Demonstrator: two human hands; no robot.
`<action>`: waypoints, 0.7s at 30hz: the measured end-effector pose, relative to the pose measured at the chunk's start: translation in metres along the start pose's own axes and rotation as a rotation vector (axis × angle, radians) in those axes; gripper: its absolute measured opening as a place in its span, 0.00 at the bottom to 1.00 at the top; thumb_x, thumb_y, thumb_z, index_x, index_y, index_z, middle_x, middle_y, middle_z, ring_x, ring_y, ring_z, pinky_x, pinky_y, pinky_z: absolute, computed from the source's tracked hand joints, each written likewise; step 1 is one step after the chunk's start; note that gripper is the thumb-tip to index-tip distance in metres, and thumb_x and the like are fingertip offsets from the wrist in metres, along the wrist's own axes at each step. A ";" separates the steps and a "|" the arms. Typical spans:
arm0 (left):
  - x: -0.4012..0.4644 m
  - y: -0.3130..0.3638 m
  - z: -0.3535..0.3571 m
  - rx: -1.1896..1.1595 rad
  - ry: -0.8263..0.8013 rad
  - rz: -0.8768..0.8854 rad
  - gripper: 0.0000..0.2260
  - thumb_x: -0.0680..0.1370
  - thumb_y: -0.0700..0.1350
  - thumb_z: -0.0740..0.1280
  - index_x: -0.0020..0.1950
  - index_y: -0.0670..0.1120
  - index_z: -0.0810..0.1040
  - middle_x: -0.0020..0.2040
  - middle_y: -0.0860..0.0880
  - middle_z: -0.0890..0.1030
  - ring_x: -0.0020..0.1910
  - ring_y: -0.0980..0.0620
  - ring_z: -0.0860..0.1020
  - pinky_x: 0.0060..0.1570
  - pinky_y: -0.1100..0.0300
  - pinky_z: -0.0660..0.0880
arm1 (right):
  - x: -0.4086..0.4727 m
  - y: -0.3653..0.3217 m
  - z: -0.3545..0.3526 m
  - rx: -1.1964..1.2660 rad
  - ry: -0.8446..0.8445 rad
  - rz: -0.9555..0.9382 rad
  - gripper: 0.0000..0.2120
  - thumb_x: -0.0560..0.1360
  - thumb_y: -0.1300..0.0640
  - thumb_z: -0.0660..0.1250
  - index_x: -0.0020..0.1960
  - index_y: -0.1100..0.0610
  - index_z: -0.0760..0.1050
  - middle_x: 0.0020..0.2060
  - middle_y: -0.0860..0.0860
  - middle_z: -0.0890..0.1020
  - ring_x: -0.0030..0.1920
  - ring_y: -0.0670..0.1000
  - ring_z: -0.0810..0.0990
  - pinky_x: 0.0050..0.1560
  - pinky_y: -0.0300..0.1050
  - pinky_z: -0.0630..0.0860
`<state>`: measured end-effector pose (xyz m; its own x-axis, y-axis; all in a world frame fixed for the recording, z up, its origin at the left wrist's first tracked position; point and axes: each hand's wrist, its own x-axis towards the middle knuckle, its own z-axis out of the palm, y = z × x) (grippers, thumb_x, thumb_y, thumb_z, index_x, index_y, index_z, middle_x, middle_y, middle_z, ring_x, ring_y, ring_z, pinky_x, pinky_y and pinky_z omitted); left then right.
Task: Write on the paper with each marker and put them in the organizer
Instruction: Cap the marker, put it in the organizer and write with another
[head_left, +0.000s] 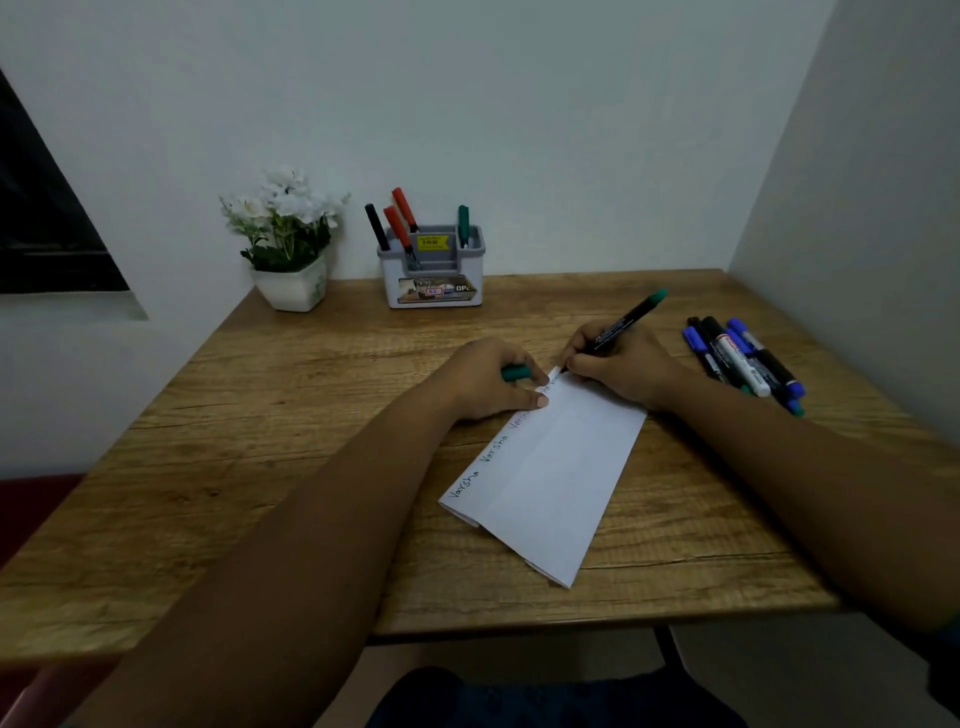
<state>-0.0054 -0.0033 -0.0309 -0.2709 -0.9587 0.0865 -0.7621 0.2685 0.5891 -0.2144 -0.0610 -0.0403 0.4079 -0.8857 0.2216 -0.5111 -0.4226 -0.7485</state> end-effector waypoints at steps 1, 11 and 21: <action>0.000 0.000 0.000 -0.001 0.001 -0.002 0.13 0.71 0.53 0.75 0.54 0.55 0.83 0.54 0.53 0.80 0.53 0.54 0.76 0.49 0.60 0.71 | 0.000 0.000 0.000 0.005 -0.004 0.000 0.04 0.73 0.61 0.70 0.41 0.54 0.81 0.36 0.37 0.83 0.40 0.34 0.79 0.39 0.23 0.69; 0.001 0.000 0.000 0.007 -0.006 -0.010 0.13 0.72 0.54 0.74 0.55 0.56 0.82 0.55 0.53 0.80 0.54 0.54 0.75 0.44 0.62 0.68 | -0.002 -0.004 -0.002 0.418 0.032 0.051 0.03 0.77 0.63 0.67 0.46 0.64 0.76 0.36 0.56 0.80 0.35 0.49 0.78 0.40 0.41 0.76; 0.000 0.000 0.000 0.050 -0.051 -0.002 0.15 0.74 0.55 0.72 0.60 0.58 0.80 0.63 0.52 0.78 0.59 0.53 0.74 0.52 0.62 0.68 | -0.003 -0.006 0.000 0.129 0.004 0.029 0.05 0.74 0.64 0.68 0.43 0.60 0.82 0.41 0.55 0.85 0.40 0.45 0.81 0.46 0.41 0.79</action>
<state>-0.0056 -0.0035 -0.0307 -0.2976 -0.9537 0.0438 -0.7906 0.2719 0.5486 -0.2127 -0.0559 -0.0364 0.3907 -0.8983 0.2010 -0.4207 -0.3685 -0.8290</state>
